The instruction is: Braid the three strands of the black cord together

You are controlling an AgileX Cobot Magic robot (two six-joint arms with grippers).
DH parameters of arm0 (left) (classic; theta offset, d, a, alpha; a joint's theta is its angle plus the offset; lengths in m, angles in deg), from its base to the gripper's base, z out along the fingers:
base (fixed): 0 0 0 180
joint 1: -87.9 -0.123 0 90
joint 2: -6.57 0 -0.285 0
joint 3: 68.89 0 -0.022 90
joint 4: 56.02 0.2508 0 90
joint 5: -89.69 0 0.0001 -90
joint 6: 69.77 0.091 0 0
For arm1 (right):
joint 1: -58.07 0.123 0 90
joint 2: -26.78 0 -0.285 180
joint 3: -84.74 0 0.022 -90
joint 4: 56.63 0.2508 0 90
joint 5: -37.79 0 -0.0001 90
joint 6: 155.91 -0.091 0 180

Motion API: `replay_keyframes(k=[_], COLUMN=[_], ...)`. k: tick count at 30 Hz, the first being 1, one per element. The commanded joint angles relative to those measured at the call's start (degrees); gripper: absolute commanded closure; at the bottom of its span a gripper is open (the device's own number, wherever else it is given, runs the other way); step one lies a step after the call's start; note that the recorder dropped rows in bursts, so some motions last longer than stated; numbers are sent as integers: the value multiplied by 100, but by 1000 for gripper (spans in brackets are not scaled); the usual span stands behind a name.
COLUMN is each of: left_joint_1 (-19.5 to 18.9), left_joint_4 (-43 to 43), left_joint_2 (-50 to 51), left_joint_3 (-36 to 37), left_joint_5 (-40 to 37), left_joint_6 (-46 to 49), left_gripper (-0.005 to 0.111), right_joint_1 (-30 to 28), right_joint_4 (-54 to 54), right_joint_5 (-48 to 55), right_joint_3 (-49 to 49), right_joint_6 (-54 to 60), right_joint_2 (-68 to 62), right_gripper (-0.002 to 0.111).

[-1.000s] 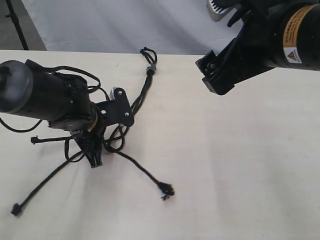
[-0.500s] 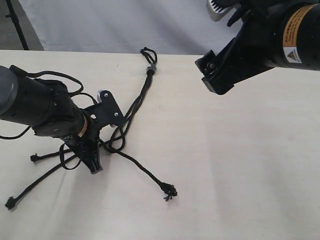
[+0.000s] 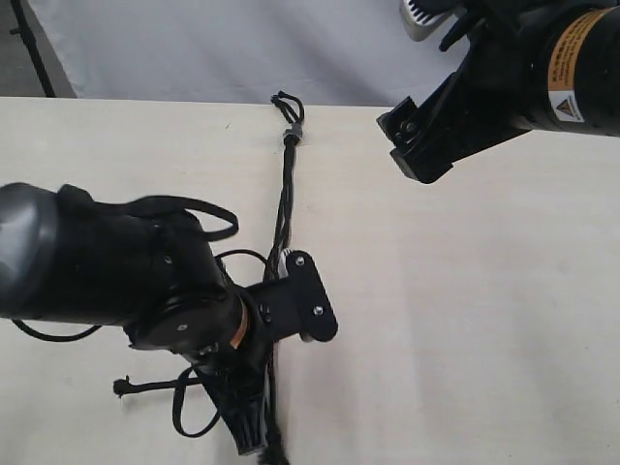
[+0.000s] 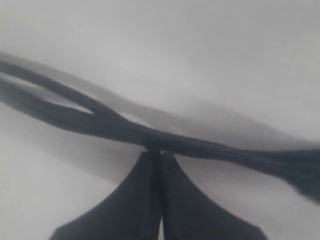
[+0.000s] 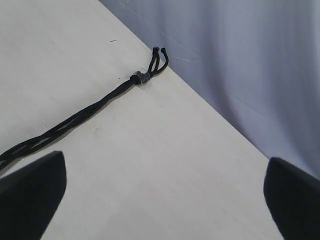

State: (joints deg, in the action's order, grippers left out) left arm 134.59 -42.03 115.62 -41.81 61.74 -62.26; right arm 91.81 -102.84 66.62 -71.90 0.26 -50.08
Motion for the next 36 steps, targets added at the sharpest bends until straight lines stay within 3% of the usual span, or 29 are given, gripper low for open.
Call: replay_keyframes(k=[1, 8, 18, 20, 24, 28, 32, 36], left_joint_1=[-316, -846, -883, -883, -883, -883, -883, -1126], left_joint_4=[-79, -114, -166, -295, -453, -487, -335, -59], left_joint_2=[-338, -198, 212, 211, 163, -21, -622, -1561], left_joint_3=[36, 46, 46, 46, 35, 35, 35, 35], left_joint_5=[-23, -58, 18, 91, 208, 219, 152, 84], left_joint_6=[-113, -154, -154, -154, -154, -154, -154, -179], left_gripper=[107, 107, 102, 91, 55, 38, 41, 57], right_joint_1=[-35, -35, -35, -35, -35, -35, -35, 12], right_joint_4=[-42, -42, -31, -31, -31, -33, 38, 1076], right_joint_5=[-31, -31, -31, -31, -31, -31, -31, -31], right_joint_3=[1, 1, 1, 1, 1, 1, 1, 1], right_joint_6=[-17, -17, -17, -17, -17, -50, -355, 152], right_joint_2=[24, 24, 24, 24, 24, 24, 24, 14], right_gripper=[9, 9, 9, 9, 9, 9, 9, 9])
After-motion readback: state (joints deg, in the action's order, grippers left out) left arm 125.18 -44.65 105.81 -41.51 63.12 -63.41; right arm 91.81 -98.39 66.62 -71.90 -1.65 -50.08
